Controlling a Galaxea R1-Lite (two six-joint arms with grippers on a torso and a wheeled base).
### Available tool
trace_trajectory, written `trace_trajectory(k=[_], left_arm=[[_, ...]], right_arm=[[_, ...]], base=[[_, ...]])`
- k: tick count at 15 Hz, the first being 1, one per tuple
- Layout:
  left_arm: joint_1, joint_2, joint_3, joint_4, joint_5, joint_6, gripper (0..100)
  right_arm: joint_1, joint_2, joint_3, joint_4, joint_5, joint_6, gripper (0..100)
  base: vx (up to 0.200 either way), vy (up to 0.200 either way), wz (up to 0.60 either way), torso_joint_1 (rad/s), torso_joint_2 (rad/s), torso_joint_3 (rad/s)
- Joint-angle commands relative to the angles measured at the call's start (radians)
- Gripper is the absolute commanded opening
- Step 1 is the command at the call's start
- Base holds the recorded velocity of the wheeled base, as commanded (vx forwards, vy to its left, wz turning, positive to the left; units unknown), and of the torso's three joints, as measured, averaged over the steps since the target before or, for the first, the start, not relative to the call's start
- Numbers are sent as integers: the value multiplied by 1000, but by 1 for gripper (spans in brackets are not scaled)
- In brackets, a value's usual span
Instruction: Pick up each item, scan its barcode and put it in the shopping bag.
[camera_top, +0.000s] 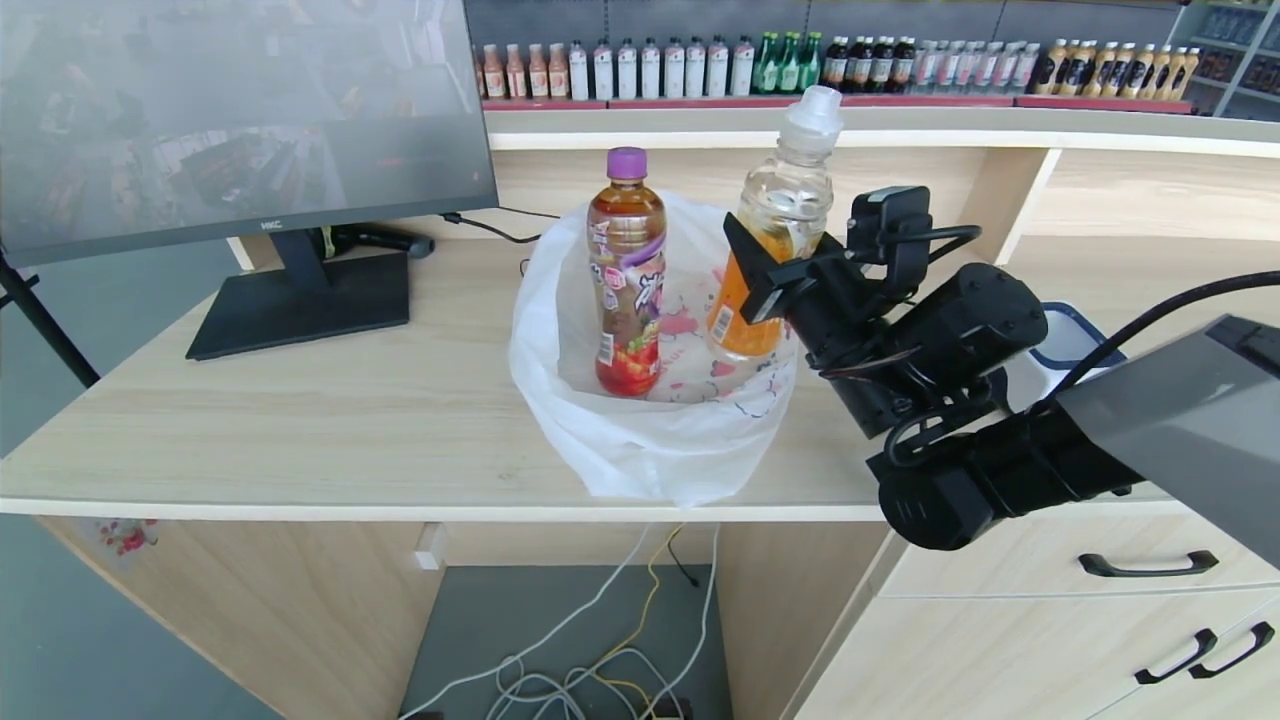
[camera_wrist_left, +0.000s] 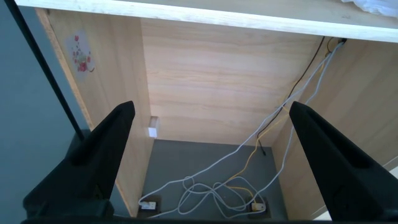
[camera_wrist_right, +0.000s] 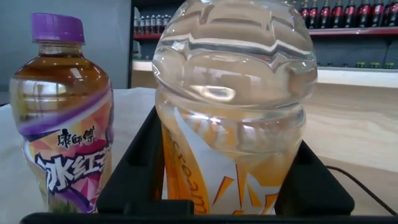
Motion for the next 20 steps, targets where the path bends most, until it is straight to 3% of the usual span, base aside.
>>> trace_trajectory(k=[1, 20], left_arm=[[0, 0, 0, 0, 0, 0, 100], [0, 0, 0, 0, 0, 0, 100]], right_arm=[[1, 29, -10, -1, 1, 0, 0], [1, 130, -31, -1, -4, -5, 0]], base=[[0, 0, 0, 0, 0, 0], [0, 0, 0, 0, 0, 0]])
